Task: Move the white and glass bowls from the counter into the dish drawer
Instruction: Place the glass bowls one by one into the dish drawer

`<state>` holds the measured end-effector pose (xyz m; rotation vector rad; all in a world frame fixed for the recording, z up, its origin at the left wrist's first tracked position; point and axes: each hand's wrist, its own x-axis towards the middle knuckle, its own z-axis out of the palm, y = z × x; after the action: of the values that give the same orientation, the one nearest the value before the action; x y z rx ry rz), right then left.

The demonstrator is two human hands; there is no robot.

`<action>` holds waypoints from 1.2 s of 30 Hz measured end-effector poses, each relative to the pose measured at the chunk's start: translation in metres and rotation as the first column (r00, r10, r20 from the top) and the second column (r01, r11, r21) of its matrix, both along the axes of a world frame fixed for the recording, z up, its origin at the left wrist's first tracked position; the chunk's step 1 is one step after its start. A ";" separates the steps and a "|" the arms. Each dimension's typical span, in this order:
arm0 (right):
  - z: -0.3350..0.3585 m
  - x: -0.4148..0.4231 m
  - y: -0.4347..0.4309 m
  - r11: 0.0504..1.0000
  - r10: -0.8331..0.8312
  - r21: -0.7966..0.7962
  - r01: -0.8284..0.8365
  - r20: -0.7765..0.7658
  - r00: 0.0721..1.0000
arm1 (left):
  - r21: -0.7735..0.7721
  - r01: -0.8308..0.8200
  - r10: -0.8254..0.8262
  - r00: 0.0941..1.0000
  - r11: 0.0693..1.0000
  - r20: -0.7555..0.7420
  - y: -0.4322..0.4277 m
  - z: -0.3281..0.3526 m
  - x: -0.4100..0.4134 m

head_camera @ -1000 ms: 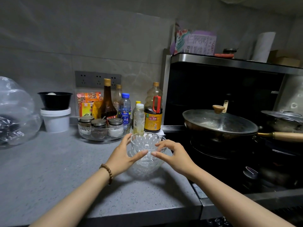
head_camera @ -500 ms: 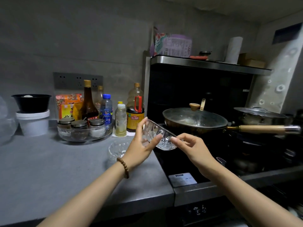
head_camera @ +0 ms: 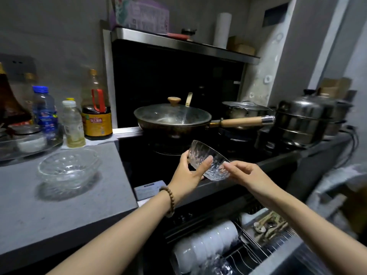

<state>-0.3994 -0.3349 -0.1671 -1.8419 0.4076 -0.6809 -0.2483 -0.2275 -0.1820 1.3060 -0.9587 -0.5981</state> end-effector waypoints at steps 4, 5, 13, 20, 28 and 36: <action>-0.022 -0.048 -0.026 0.998 -0.011 -0.055 0.001 -0.186 0.982 | 0.083 0.075 -0.074 0.997 0.994 -0.019 -0.033 -0.027 -0.033; -0.028 -0.058 -0.032 0.998 -0.024 -0.067 0.010 -0.225 0.974 | 0.100 0.104 -0.101 0.994 0.990 -0.035 -0.040 -0.035 -0.041; -0.078 -0.092 -0.068 0.999 0.011 0.050 0.001 -0.251 0.968 | 0.338 0.300 -0.251 0.951 0.892 -0.184 -0.085 -0.105 -0.079; -0.132 -0.085 -0.092 0.962 0.054 0.268 0.051 -0.368 0.928 | 0.467 0.420 -0.203 0.872 0.778 -0.445 -0.108 -0.175 -0.084; -0.188 -0.057 -0.112 0.866 0.002 0.414 0.280 -0.563 0.826 | 0.615 0.199 -0.162 0.980 0.763 -0.116 -0.098 -0.245 -0.064; -0.241 -0.034 -0.131 0.738 0.120 0.494 0.459 -0.766 0.631 | 0.745 -0.149 -0.471 0.690 0.650 0.549 -0.074 -0.302 -0.028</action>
<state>-0.4338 -0.4659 -0.4086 -1.2911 1.2554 0.2053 -0.2762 -0.3016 -0.4843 2.3366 -1.5959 -0.6823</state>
